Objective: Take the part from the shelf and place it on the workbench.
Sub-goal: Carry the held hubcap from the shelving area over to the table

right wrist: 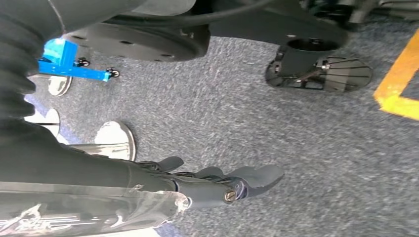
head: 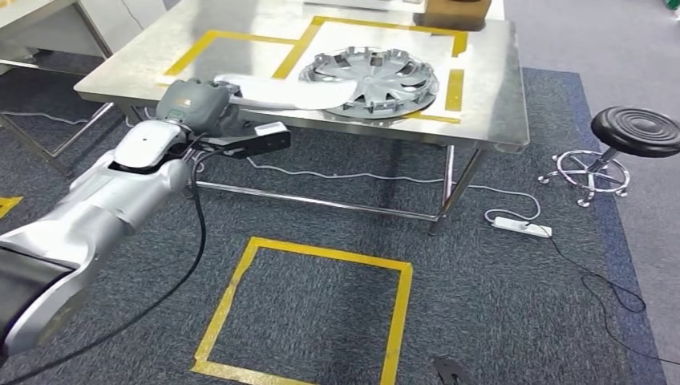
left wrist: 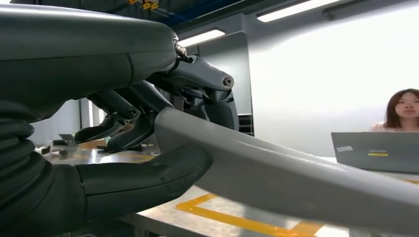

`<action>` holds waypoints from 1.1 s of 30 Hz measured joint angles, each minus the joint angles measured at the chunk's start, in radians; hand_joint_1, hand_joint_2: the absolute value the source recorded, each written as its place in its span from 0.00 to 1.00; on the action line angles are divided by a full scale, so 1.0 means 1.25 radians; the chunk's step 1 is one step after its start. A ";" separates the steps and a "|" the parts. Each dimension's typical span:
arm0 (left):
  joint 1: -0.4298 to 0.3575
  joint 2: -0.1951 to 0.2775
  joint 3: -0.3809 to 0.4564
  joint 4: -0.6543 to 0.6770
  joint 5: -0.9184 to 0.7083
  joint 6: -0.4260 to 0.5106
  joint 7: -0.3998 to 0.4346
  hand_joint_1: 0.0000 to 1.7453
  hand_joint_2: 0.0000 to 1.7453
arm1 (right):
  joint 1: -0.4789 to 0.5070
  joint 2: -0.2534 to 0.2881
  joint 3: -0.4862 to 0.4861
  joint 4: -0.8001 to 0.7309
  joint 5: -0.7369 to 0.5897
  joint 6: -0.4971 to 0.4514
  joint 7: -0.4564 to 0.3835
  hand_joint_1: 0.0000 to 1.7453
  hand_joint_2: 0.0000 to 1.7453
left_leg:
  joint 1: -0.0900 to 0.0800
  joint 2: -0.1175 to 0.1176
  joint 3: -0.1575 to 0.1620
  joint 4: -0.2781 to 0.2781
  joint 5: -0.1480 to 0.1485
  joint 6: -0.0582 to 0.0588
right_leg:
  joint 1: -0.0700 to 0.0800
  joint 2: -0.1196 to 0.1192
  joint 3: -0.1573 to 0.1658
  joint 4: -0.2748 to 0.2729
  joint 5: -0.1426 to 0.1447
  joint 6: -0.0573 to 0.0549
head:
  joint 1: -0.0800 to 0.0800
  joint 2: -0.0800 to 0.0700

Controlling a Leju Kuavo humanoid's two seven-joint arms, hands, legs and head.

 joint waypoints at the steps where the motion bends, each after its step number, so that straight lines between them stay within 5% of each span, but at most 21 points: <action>1: -0.001 0.000 0.000 0.000 0.000 0.000 0.000 1.00 1.00 | 0.000 0.000 0.000 0.000 0.000 0.000 0.000 0.00 1.00 | -0.001 -0.002 0.004 0.000 -0.005 0.003 | 0.000 0.000 -0.034 0.053 -0.018 0.001 | 0.000 0.000; 3: 0.000 0.001 0.000 0.001 0.000 0.000 0.000 1.00 1.00 | 0.002 0.000 0.000 0.000 0.000 0.000 0.000 0.00 1.00 | -0.004 -0.005 0.016 0.001 -0.016 0.004 | 0.000 0.000 -0.092 0.126 -0.039 0.002 | 0.000 0.000; 4: 0.001 0.001 0.000 0.002 0.000 -0.001 0.000 1.00 1.00 | 0.003 0.000 0.000 0.000 0.000 0.000 0.000 0.00 1.00 | -0.005 -0.006 0.024 0.001 -0.023 0.004 | 0.001 0.000 -0.104 0.124 -0.029 0.000 | 0.000 0.000; 8: -0.003 0.003 0.000 0.005 0.000 -0.002 0.001 1.00 1.00 | 0.002 0.000 0.000 0.000 0.002 0.000 0.001 0.00 1.00 | -0.009 -0.008 0.057 0.001 -0.049 -0.002 | 0.008 0.000 -0.061 -0.056 0.105 -0.021 | 0.000 0.000; 10: -0.007 0.010 0.000 0.006 0.001 -0.003 0.001 1.00 1.00 | 0.001 0.000 0.000 0.000 0.005 -0.001 0.002 0.00 1.00 | -0.008 -0.008 0.063 0.002 -0.055 -0.010 | 0.014 -0.001 -0.044 -0.101 0.125 -0.030 | 0.000 0.000; 14: -0.011 0.030 0.002 0.006 0.003 -0.003 -0.003 1.00 1.00 | 0.004 0.000 0.000 0.000 0.008 -0.002 0.003 0.00 1.00 | -0.007 -0.006 0.055 0.035 -0.073 -0.027 | 0.011 0.001 -0.020 -0.110 0.118 -0.042 | -0.003 0.000; 18: -0.013 0.042 0.003 0.008 0.004 -0.006 -0.007 1.00 1.00 | 0.002 0.002 0.000 0.000 0.009 -0.002 0.002 0.00 1.00 | -0.002 -0.005 -0.058 0.204 -0.126 -0.041 | 0.008 0.000 -0.001 -0.111 0.101 -0.047 | -0.005 0.000; 20: -0.012 0.045 0.003 0.008 0.003 -0.009 -0.007 1.00 1.00 | 0.003 0.003 0.000 0.000 0.009 -0.002 0.002 0.00 1.00 | 0.002 -0.004 -0.080 0.206 -0.102 -0.046 | 0.005 0.002 0.011 -0.110 0.089 -0.044 | -0.005 0.000; 23: -0.016 0.048 0.003 0.008 0.002 -0.011 -0.007 1.00 1.00 | 0.003 0.004 0.000 0.000 0.009 -0.002 0.002 0.00 1.00 | 0.009 -0.002 -0.033 0.067 -0.007 -0.053 | 0.001 0.004 0.033 -0.105 0.067 -0.029 | -0.006 0.000; 25: -0.019 0.048 0.003 0.008 0.002 -0.012 -0.007 1.00 1.00 | 0.001 0.004 0.000 0.000 0.009 -0.002 0.001 0.00 1.00 | 0.011 -0.002 -0.008 0.007 0.007 -0.047 | 0.002 0.004 0.039 -0.100 0.053 -0.019 | -0.007 0.000; 29: -0.021 0.048 0.004 0.008 0.002 -0.012 -0.006 1.00 1.00 | 0.002 0.004 0.000 0.000 0.009 -0.002 0.001 0.00 1.00 | 0.008 -0.005 0.005 0.002 -0.010 -0.016 | 0.000 0.002 0.034 -0.073 0.034 -0.003 | -0.005 0.000; 33: -0.022 0.048 0.005 0.008 0.001 -0.012 -0.006 1.00 1.00 | 0.002 0.005 0.000 0.000 0.009 -0.002 0.001 0.00 1.00 | 0.002 -0.008 0.025 0.003 -0.028 -0.003 | -0.001 -0.001 -0.081 0.107 -0.020 0.003 | 0.000 0.000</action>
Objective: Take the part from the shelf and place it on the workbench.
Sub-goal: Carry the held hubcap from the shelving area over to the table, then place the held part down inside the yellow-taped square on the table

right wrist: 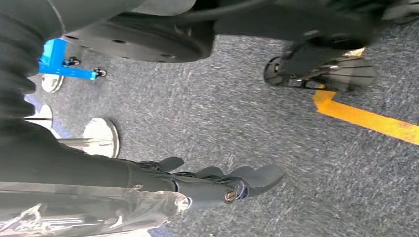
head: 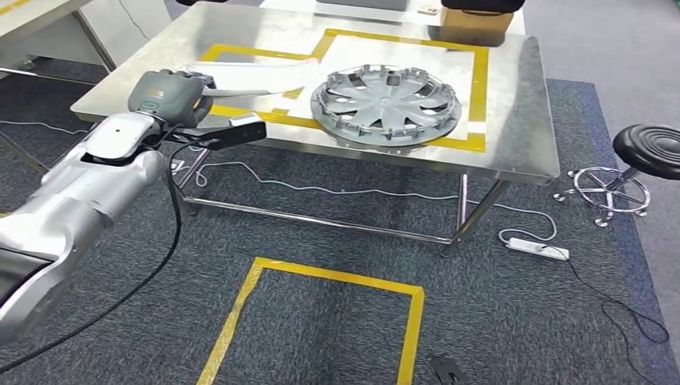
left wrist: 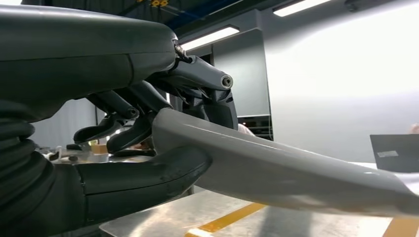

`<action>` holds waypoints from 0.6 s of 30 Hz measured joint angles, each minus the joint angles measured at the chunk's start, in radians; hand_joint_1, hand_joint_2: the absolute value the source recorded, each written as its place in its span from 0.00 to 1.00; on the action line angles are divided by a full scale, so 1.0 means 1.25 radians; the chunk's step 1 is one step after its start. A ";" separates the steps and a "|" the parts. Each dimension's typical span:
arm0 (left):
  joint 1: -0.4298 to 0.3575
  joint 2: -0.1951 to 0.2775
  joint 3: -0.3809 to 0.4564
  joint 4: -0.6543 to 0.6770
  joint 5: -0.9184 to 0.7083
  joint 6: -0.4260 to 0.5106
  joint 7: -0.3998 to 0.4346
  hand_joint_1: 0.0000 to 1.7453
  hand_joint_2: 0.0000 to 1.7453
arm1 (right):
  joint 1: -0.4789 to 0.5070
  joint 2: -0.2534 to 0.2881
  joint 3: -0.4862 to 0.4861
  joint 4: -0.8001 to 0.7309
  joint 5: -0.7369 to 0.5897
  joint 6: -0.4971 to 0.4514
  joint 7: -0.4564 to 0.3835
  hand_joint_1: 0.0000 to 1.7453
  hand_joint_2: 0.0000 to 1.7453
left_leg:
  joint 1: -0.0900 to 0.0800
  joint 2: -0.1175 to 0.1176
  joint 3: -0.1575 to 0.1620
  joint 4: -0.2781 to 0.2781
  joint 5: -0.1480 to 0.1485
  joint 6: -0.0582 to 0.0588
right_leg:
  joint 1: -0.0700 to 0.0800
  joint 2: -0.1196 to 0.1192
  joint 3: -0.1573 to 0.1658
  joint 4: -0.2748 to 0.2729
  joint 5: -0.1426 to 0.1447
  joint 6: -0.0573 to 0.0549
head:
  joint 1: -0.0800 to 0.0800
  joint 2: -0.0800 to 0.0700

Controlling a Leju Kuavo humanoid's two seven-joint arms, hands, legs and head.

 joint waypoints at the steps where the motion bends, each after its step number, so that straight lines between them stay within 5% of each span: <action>1: 0.001 0.000 0.000 0.000 0.000 0.000 0.000 1.00 1.00 | 0.001 0.000 0.000 0.000 0.000 0.000 0.000 0.00 1.00 | -0.002 -0.001 0.006 0.000 -0.006 0.000 | 0.000 0.000 -0.025 0.024 -0.003 -0.001 | 0.001 0.000; 3: 0.001 -0.001 0.000 0.000 -0.001 0.000 0.000 1.00 1.00 | 0.002 0.000 0.000 0.000 0.000 0.000 0.000 0.00 1.00 | -0.005 -0.001 0.023 0.000 -0.019 0.000 | 0.001 0.000 -0.036 -0.011 0.034 -0.006 | 0.001 0.000; 5: 0.000 -0.003 0.000 0.000 -0.001 -0.001 0.000 1.00 1.00 | 0.001 0.000 0.000 0.000 0.000 0.000 0.000 0.00 1.00 | -0.007 -0.002 0.042 0.000 -0.034 -0.003 | 0.004 0.000 -0.009 -0.117 0.113 -0.016 | 0.001 0.000; 7: -0.003 -0.005 0.000 0.000 -0.003 -0.002 0.001 1.00 1.00 | 0.000 0.000 0.000 0.000 0.000 0.000 0.000 0.00 1.00 | -0.008 -0.002 0.053 0.000 -0.045 -0.010 | 0.008 0.000 0.017 -0.191 0.155 -0.025 | 0.000 0.000; 11: -0.010 -0.007 0.000 0.000 -0.004 -0.005 0.002 1.00 1.00 | -0.003 0.000 0.000 0.000 0.001 0.000 0.001 0.00 1.00 | -0.007 0.000 0.052 0.019 -0.056 -0.027 | 0.010 0.001 0.037 -0.208 0.149 -0.040 | -0.001 0.000; 13: -0.014 -0.008 0.001 0.000 -0.004 -0.005 0.002 1.00 1.00 | -0.006 0.000 0.000 0.000 0.002 -0.001 0.001 0.00 1.00 | -0.006 0.003 0.013 0.084 -0.078 -0.032 | 0.008 0.001 0.047 -0.210 0.142 -0.047 | -0.001 0.000; 16: -0.011 -0.008 0.000 0.001 -0.004 -0.005 0.002 1.00 1.00 | -0.010 0.000 0.000 0.000 0.003 -0.001 0.001 0.00 1.00 | -0.006 0.003 -0.080 0.209 -0.115 -0.038 | 0.009 0.002 0.061 -0.210 0.127 -0.053 | -0.001 0.000; 18: -0.007 -0.007 0.001 0.002 -0.004 -0.005 0.002 1.00 1.00 | -0.008 0.000 0.000 0.000 0.004 -0.001 0.001 0.00 1.00 | -0.006 0.003 -0.098 0.197 -0.084 -0.036 | 0.009 0.005 0.077 -0.209 0.113 -0.051 | -0.002 0.000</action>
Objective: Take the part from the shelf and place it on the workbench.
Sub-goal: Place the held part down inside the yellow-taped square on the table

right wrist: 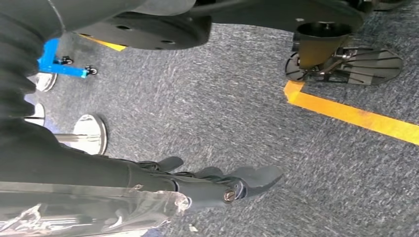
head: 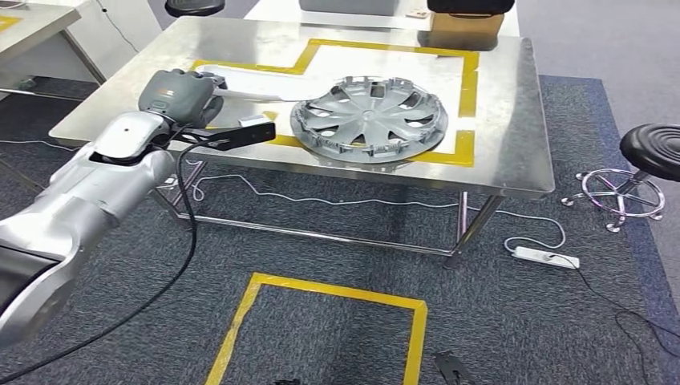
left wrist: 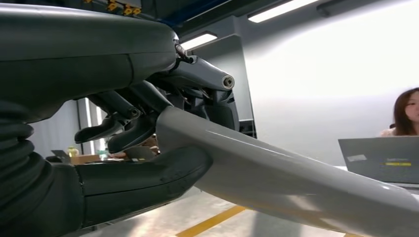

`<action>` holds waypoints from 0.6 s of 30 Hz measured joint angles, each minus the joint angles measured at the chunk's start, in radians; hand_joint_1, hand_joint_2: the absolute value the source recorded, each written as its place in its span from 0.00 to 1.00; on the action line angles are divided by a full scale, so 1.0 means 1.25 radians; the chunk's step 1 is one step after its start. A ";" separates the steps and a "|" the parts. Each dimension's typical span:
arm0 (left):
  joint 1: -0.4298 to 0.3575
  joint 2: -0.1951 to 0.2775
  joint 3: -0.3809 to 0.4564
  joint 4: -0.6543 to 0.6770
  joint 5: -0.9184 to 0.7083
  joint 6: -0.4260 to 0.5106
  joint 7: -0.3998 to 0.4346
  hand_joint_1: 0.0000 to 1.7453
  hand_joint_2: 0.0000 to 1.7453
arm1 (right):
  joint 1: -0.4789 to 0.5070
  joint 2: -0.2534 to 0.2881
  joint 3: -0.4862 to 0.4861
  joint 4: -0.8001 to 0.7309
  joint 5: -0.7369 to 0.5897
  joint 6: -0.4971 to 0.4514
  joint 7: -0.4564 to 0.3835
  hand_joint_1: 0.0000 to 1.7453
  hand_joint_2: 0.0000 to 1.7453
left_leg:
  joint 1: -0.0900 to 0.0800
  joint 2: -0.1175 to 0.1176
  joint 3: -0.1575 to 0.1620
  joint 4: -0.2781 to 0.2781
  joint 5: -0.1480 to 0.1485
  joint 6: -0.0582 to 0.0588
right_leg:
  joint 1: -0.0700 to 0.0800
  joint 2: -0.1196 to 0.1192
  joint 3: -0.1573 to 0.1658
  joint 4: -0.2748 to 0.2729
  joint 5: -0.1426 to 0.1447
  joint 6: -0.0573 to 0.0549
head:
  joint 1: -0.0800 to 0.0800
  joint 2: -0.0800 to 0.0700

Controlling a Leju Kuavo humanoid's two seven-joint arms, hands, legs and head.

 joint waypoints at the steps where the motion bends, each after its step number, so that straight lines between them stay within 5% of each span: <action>1: 0.000 0.000 0.000 0.000 0.000 0.000 0.000 1.00 1.00 | 0.001 0.000 0.000 0.000 0.000 0.000 0.000 0.00 1.00 | 0.000 0.000 0.009 -0.041 0.037 0.002 | 0.000 0.001 0.010 0.000 -0.008 0.002 | 0.000 0.000; 2: -0.001 0.000 0.000 0.000 0.000 0.000 0.000 1.00 1.00 | 0.001 0.000 0.000 0.000 0.001 0.000 0.000 0.00 1.00 | 0.000 0.000 0.023 -0.091 0.077 0.003 | 0.001 0.001 0.018 0.001 -0.015 0.006 | 0.000 0.000; 4: -0.004 0.001 0.000 0.000 0.000 0.001 0.000 1.00 1.00 | -0.001 0.001 0.000 0.000 0.001 0.000 0.000 0.00 1.00 | -0.001 0.001 0.049 -0.178 0.120 0.008 | 0.004 0.002 0.030 0.005 -0.032 0.013 | 0.000 0.000; 8: -0.004 0.004 0.001 0.001 0.000 0.003 -0.001 1.00 1.00 | -0.002 0.000 0.000 0.000 0.002 -0.001 0.001 0.00 1.00 | 0.002 -0.001 0.069 -0.203 0.112 0.027 | 0.007 0.001 0.039 0.025 -0.054 0.026 | 0.002 0.000; 10: -0.005 0.005 0.001 0.001 0.000 0.004 -0.001 1.00 1.00 | -0.003 0.001 0.000 0.000 0.002 -0.001 0.001 0.00 1.00 | 0.003 -0.001 0.078 -0.203 0.106 0.034 | 0.005 -0.002 0.009 0.080 -0.081 0.033 | 0.003 0.000; 13: -0.002 0.005 0.001 0.001 0.000 0.004 -0.002 1.00 1.00 | -0.002 0.001 0.000 0.000 0.002 -0.001 0.001 0.00 1.00 | 0.003 -0.003 0.093 -0.203 0.091 0.038 | 0.000 -0.003 -0.085 0.224 -0.127 0.043 | 0.004 0.000; 14: 0.000 0.006 0.001 0.001 0.000 0.004 -0.002 1.00 1.00 | -0.001 0.001 0.000 0.000 0.002 -0.001 0.001 0.00 1.00 | 0.003 -0.004 0.100 -0.202 0.085 0.037 | -0.002 -0.003 -0.106 0.239 -0.127 0.045 | 0.005 0.000; 16: 0.003 0.006 0.001 0.001 0.000 0.004 -0.002 1.00 1.00 | 0.001 0.001 0.000 0.000 0.002 -0.001 0.001 0.00 1.00 | 0.003 -0.004 0.119 -0.201 0.069 0.033 | -0.007 -0.004 -0.108 0.187 -0.079 0.048 | 0.005 0.000; 18: 0.002 0.005 0.001 0.001 -0.002 0.004 -0.002 1.00 1.00 | 0.002 0.002 0.000 0.000 0.002 -0.001 0.001 0.00 1.00 | 0.003 -0.005 0.136 -0.199 0.053 0.026 | -0.013 -0.005 -0.084 0.081 0.001 0.049 | 0.005 0.000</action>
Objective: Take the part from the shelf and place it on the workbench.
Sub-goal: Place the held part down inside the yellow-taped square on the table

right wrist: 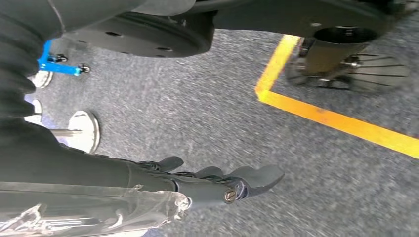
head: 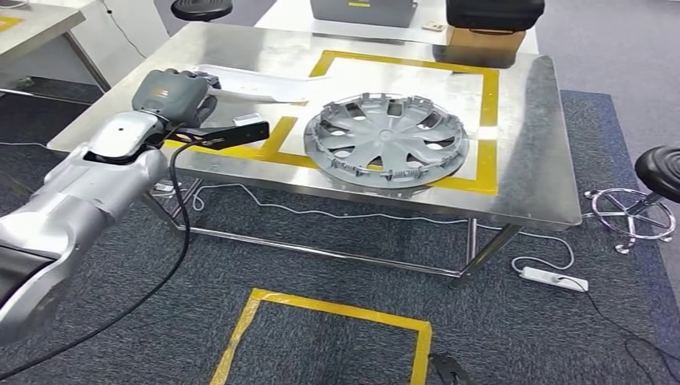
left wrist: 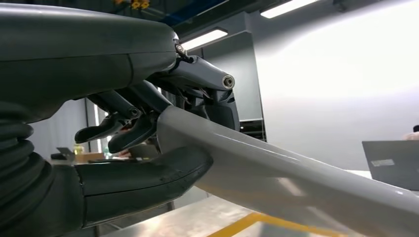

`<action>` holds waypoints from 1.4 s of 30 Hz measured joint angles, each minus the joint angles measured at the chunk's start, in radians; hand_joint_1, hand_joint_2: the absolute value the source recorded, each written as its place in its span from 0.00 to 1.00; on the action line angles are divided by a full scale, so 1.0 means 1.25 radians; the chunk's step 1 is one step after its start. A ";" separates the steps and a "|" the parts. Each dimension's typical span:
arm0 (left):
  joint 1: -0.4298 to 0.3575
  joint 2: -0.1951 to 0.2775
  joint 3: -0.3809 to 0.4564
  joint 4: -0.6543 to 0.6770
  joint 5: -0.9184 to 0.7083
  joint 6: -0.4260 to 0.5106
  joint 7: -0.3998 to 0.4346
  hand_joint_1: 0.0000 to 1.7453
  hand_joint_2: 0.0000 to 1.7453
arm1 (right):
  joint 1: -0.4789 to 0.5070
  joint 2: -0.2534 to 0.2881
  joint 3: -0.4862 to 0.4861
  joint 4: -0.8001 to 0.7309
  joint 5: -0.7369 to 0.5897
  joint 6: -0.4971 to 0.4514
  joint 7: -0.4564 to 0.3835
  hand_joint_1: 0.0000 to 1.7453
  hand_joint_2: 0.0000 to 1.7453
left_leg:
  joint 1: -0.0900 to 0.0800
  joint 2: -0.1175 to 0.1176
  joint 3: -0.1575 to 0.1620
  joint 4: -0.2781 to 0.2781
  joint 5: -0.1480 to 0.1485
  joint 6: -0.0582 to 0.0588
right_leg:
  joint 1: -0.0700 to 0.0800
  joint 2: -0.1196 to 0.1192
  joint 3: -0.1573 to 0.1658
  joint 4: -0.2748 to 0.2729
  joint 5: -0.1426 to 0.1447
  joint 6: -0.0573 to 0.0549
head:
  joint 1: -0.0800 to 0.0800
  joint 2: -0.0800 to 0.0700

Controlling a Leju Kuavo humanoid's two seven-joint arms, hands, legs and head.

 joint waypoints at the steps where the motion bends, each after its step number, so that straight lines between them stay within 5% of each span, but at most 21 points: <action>1: -0.001 0.000 0.000 0.000 -0.001 0.000 0.000 1.00 1.00 | 0.000 0.001 0.000 0.000 0.000 0.000 0.000 0.00 1.00 | -0.001 0.000 0.004 0.001 -0.006 -0.004 | -0.001 0.000 0.011 -0.038 0.025 -0.003 | 0.000 0.000; 5: 0.001 0.003 0.000 0.000 -0.003 0.001 0.000 1.00 1.00 | 0.001 0.004 0.000 0.001 0.001 0.000 0.000 0.00 1.00 | 0.000 0.001 0.013 -0.004 -0.011 -0.017 | 0.005 0.003 0.029 -0.073 0.038 -0.023 | -0.001 0.000; 9: 0.002 0.006 0.000 0.001 -0.005 0.003 0.000 1.00 1.00 | -0.002 0.005 0.000 0.001 0.003 0.000 0.000 0.00 1.00 | -0.001 0.001 0.017 -0.010 0.003 0.010 | 0.000 0.010 0.035 -0.085 0.040 -0.023 | -0.004 0.000; 16: 0.004 0.008 -0.001 0.001 -0.006 0.003 0.001 1.00 1.00 | 0.000 0.008 0.000 0.001 0.003 0.000 0.000 0.00 1.00 | 0.002 0.002 0.023 -0.022 -0.004 0.020 | 0.007 0.019 0.032 -0.084 0.037 -0.031 | -0.004 0.000; 17: 0.004 0.008 -0.001 0.001 -0.006 0.003 0.001 1.00 1.00 | 0.000 0.008 0.000 0.001 0.003 0.000 0.000 0.00 1.00 | 0.003 0.003 0.025 -0.027 -0.007 0.014 | 0.009 0.019 0.031 -0.083 0.037 -0.033 | -0.003 0.000; 20: 0.007 0.008 -0.001 0.001 -0.006 0.003 0.001 1.00 1.00 | 0.000 0.008 0.000 0.001 0.003 0.000 0.000 0.00 1.00 | 0.009 0.003 0.027 -0.035 -0.009 -0.031 | 0.012 0.017 0.029 -0.081 0.039 -0.035 | -0.003 0.000; 21: 0.008 0.008 -0.001 0.001 -0.006 0.003 0.001 1.00 1.00 | 0.000 0.008 0.000 0.001 0.003 0.000 0.000 0.00 1.00 | 0.010 0.002 0.027 -0.036 -0.009 -0.038 | 0.012 0.017 0.029 -0.081 0.040 -0.036 | -0.003 0.000; 42: 0.010 0.052 0.017 0.025 -0.008 -0.011 0.046 1.00 1.00 | 0.000 0.008 0.000 0.001 0.009 0.000 -0.001 0.00 1.00 | 0.004 0.002 0.027 -0.033 -0.006 -0.031 | 0.005 0.016 0.032 -0.084 0.047 -0.030 | -0.003 0.000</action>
